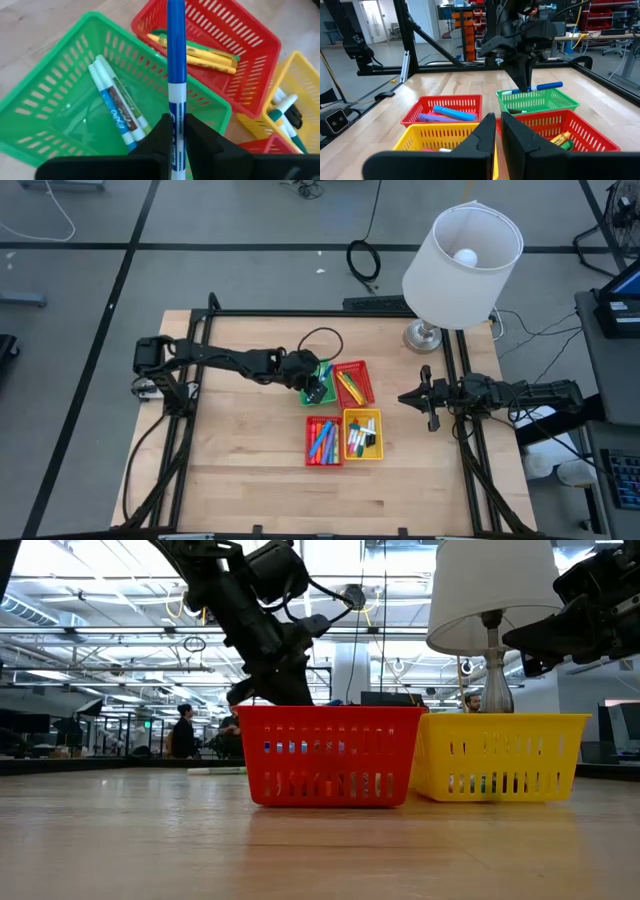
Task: Pick & Place Markers
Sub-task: Put the blue marker pen into the green bin, then put the green marker pen into the green bin
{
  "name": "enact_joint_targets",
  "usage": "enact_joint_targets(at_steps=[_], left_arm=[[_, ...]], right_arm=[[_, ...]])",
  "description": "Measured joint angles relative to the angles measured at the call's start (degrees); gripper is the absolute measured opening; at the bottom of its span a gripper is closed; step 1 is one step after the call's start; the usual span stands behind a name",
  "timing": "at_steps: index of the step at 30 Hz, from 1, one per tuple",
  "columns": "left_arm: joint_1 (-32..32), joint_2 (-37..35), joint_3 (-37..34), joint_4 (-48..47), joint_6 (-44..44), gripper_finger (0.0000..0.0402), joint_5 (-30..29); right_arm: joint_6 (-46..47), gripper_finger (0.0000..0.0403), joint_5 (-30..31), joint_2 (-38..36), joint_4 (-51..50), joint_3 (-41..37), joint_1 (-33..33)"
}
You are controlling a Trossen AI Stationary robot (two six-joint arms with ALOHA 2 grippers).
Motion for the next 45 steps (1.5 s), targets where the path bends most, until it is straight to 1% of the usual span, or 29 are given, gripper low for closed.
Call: enact_joint_targets(at_steps=[2, 4, 11, 13, 15, 18, 23, 26, 28, 30, 31, 34, 37, 40, 42, 45], left_arm=[[0.16, -0.02, 0.0, 0.17, 0.3, 0.0043, 0.34], [0.23, -0.24, 0.02, 0.39, 0.86, 0.006, 1.4], [0.21, -1.11, 0.09, -0.35, 3.08, 0.0159, 2.03], [0.21, -1.18, 0.09, -0.13, 3.47, 0.0182, 2.03], [0.21, -1.18, 0.09, -0.14, 3.33, 0.02, 2.02], [0.36, -1.18, 0.09, -0.13, 3.47, 0.0217, 2.05], [1.04, -1.18, 0.09, -0.17, 3.49, 0.0224, 2.05], [1.61, -1.23, 0.09, -0.84, 3.81, 0.0225, 4.12], [2.42, -2.1, 0.09, -3.25, 5.13, 0.0225, 6.83], [3.51, -3.16, 0.11, -6.65, 6.36, 0.0225, 8.09], [4.16, -4.1, 0.11, -9.82, 6.52, 0.0225, 8.04], [5.73, -6.5, 0.09, -17.34, 5.86, 0.0225, 5.28], [6.51, -8.65, 0.09, -24.68, 6.59, 0.0225, 0.06], [6.64, -8.89, 0.09, -29.38, 10.75, 0.0225, -3.7], [6.64, -8.74, 0.07, -31.86, 13.27, 0.0225, -4.9], [6.64, -7.56, 0.07, -32.59, 16.22, 0.0225, -5.73]], right_arm=[[0.02, 0.0018, 0.0, 0.02, 0.0, 0.0, -0.01], [0.0, 0.0018, 0.0, 0.0, 0.0, 0.0, 0.0], [0.0, 0.0018, 0.0, 0.02, 0.0, 0.0, 0.0], [0.01, 0.0018, 0.0, 0.02, 0.0, 0.0, 0.0], [0.0, 0.0018, 0.0, 0.02, 0.02, -0.02, 0.01], [0.01, 0.0018, 0.0, 0.02, 0.0, -0.01, 0.0], [0.02, 0.0018, 0.0, 0.02, 0.0, -0.02, 0.01], [0.02, 0.0018, 0.0, 0.02, 0.0, 0.0, 0.0], [0.0, 0.0018, 0.0, 0.02, 0.02, 0.0, 0.01], [0.02, 0.0018, 0.0, 0.0, 0.02, 0.0, -0.01], [0.02, 0.0018, 0.0, 0.02, 0.02, -0.02, 0.01], [0.0, 0.0018, 0.0, 0.01, 0.01, -0.01, 0.0], [0.0, 0.0018, 0.0, 0.11, -0.01, -0.01, 0.0], [0.0, 0.0018, 0.02, 0.23, 0.02, 0.0, 0.01], [0.0, 0.0018, 0.0, 0.35, -0.02, 0.0, 0.01], [0.01, 0.0018, 0.0, 0.32, 0.0, -0.01, 0.0]])
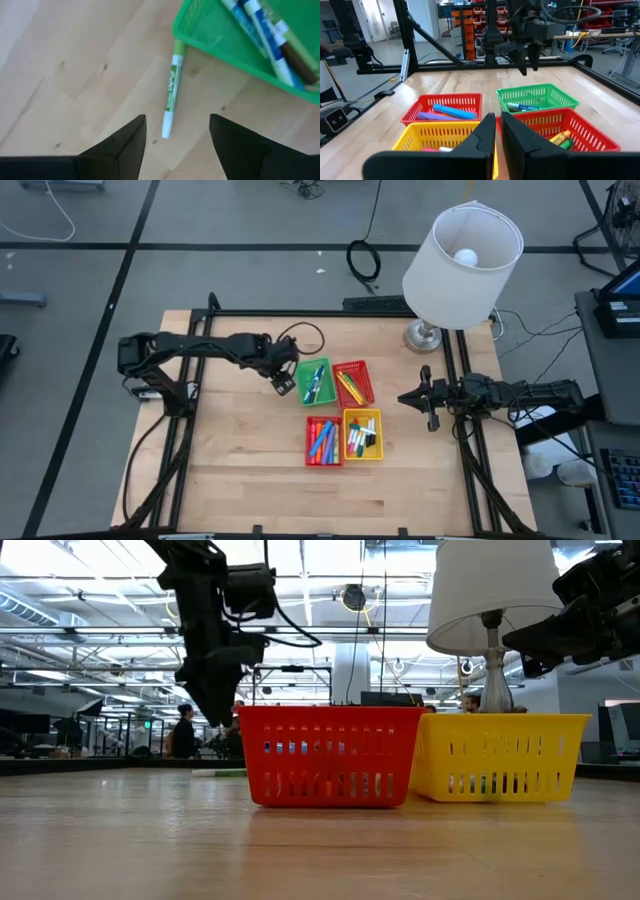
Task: Pick & Place Markers
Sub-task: Put the green marker pen into the green bin
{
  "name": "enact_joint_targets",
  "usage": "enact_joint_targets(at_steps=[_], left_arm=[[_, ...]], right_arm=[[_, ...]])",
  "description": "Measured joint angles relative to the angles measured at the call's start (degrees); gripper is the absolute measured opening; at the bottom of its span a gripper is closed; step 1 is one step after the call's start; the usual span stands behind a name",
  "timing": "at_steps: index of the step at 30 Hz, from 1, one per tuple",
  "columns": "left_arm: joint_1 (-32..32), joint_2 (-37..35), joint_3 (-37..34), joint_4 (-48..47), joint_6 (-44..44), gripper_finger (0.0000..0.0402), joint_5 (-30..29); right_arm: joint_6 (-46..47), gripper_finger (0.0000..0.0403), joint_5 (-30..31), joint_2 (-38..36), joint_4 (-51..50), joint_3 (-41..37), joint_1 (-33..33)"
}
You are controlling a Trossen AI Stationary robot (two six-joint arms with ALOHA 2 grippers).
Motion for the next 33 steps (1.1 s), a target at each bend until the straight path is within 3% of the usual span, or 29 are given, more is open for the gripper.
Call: enact_joint_targets(at_steps=[9, 22, 33], left_arm=[[1.64, 4.47, 0.0, 0.15, 2.13, 0.0225, -0.53], [3.74, 13.54, 0.0, 4.86, 6.66, 0.0225, 5.2], [3.85, 17.81, 0.44, 6.16, 7.04, 0.0225, 6.43]], right_arm=[[0.01, 0.0018, 0.01, -0.01, 0.0, 0.01, 0.0], [0.0, 0.0018, 0.0, 0.0, 0.0, 0.01, 0.0], [0.0, 0.0018, 0.02, -0.01, 0.02, 0.0, -0.01]])
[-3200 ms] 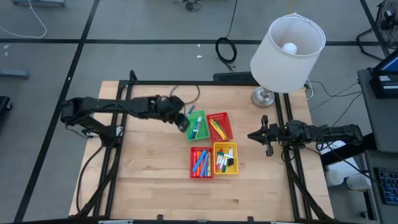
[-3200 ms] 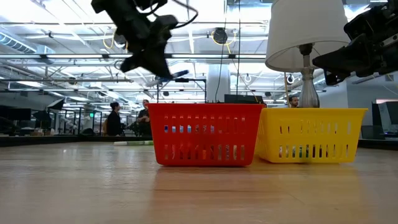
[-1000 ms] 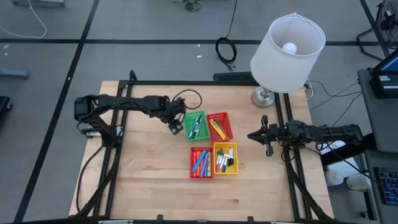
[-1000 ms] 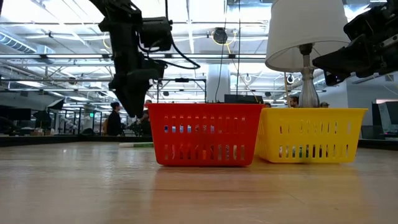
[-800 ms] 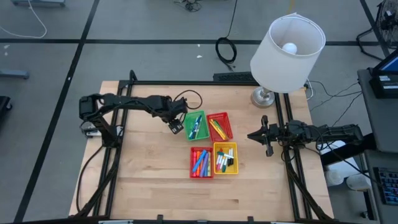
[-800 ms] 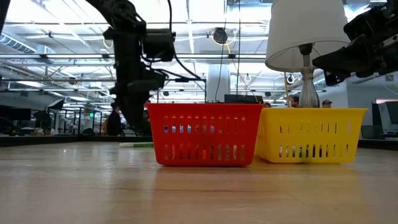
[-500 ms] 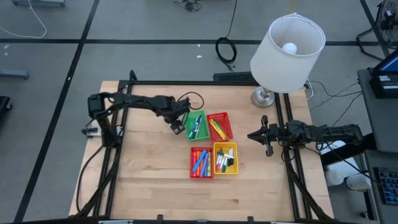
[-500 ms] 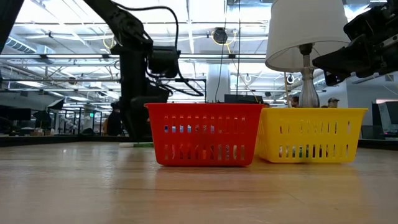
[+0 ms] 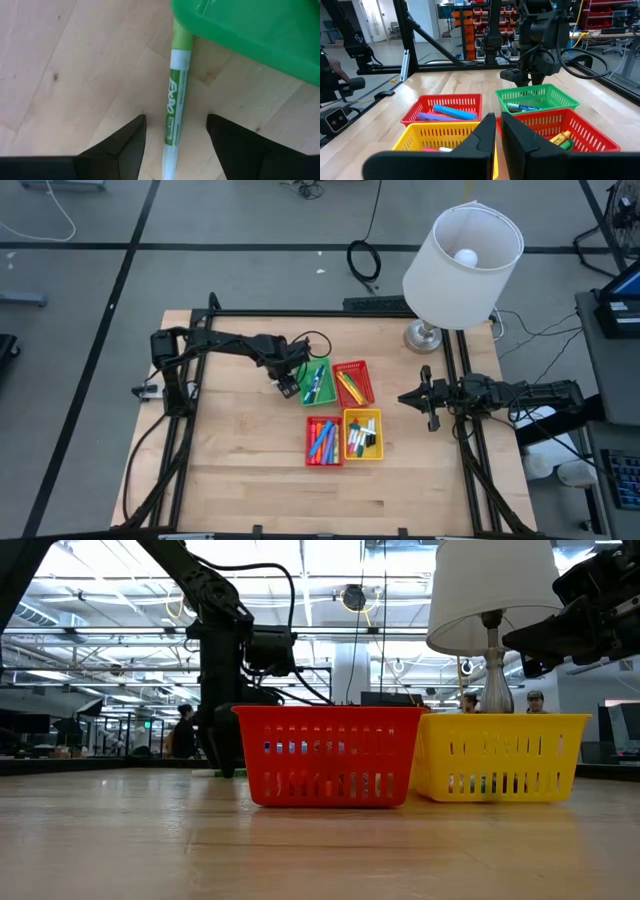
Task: Pick & Place Markers
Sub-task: Put the green marker pen into the green bin
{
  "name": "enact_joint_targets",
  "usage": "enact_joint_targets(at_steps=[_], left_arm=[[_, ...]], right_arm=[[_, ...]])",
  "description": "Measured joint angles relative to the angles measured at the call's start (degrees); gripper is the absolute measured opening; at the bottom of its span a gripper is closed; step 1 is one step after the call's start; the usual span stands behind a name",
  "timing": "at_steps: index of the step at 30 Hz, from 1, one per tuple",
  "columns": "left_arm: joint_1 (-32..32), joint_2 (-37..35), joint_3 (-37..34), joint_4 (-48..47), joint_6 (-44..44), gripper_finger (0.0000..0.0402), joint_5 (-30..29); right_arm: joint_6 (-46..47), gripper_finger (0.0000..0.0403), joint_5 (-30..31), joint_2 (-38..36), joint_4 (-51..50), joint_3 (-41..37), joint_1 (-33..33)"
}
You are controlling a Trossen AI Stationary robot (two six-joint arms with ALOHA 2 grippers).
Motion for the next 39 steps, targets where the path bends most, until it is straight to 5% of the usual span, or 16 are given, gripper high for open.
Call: enact_joint_targets(at_steps=[17, 32, 39], left_arm=[[-0.04, -0.48, -0.35, 0.47, 0.5, 0.0222, -0.17], [-0.15, -0.49, -0.34, 0.69, 1.29, 0.0028, 0.36], [-0.15, -0.5, -0.33, 0.8, 1.25, 0.0038, 0.24]], right_arm=[[0.01, 0.0018, -0.02, -0.01, 0.0, -0.01, 0.02], [0.0, 0.0018, -0.02, -0.01, 0.0, -0.01, 0.01], [0.01, 0.0018, -0.02, -0.01, 0.0, 0.0, 0.0]])
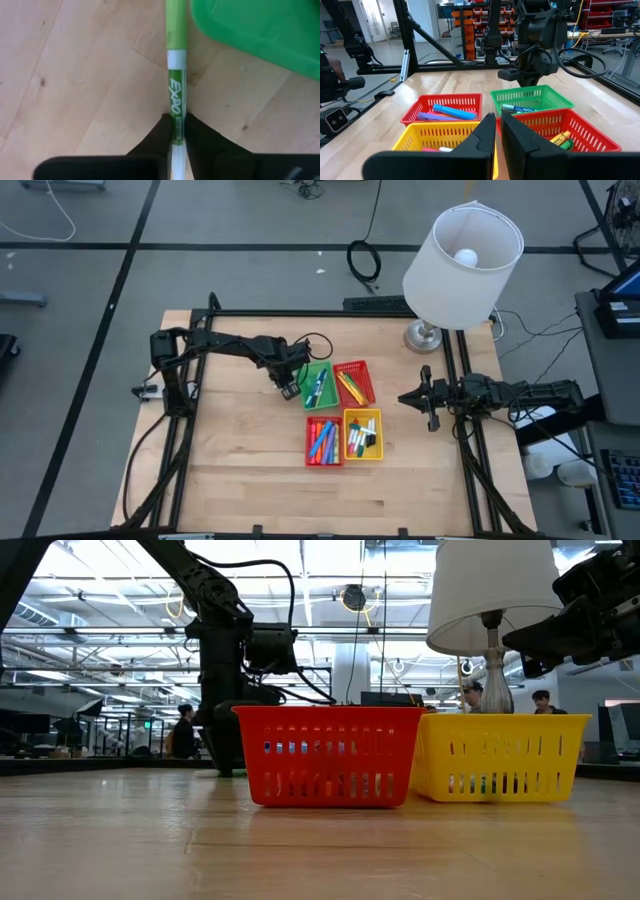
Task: Pick & Place Markers
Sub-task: Put the green marker pen into the green bin
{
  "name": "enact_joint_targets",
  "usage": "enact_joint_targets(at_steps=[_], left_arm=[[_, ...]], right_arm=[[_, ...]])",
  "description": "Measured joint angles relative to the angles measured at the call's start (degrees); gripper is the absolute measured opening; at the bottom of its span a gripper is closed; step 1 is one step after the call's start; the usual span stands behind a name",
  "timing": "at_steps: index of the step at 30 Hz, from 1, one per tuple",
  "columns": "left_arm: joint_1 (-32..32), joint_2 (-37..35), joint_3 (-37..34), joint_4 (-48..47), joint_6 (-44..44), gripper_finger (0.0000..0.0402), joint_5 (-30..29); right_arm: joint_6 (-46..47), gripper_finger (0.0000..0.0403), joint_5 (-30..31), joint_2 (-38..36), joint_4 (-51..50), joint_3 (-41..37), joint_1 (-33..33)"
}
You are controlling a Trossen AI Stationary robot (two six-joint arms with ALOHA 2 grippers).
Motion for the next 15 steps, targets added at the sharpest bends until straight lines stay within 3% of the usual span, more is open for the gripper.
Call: enact_joint_targets(at_steps=[5, 11, 15], left_arm=[[0.04, 0.0, 0.0, -0.04, -0.61, 0.0057, -0.37], [1.26, -2.21, -0.09, -4.38, -9.05, 0.002, -2.96], [1.72, -6.94, -0.83, -7.68, -10.03, 0.002, -6.89]], right_arm=[[0.0, 0.0018, 0.0, 0.0, 0.0, 0.0, 0.0], [-0.01, 0.0018, 0.0, 0.0, 0.0, -0.01, 0.0], [-0.01, 0.0018, -0.03, 0.01, -0.02, 0.0, 0.01]])
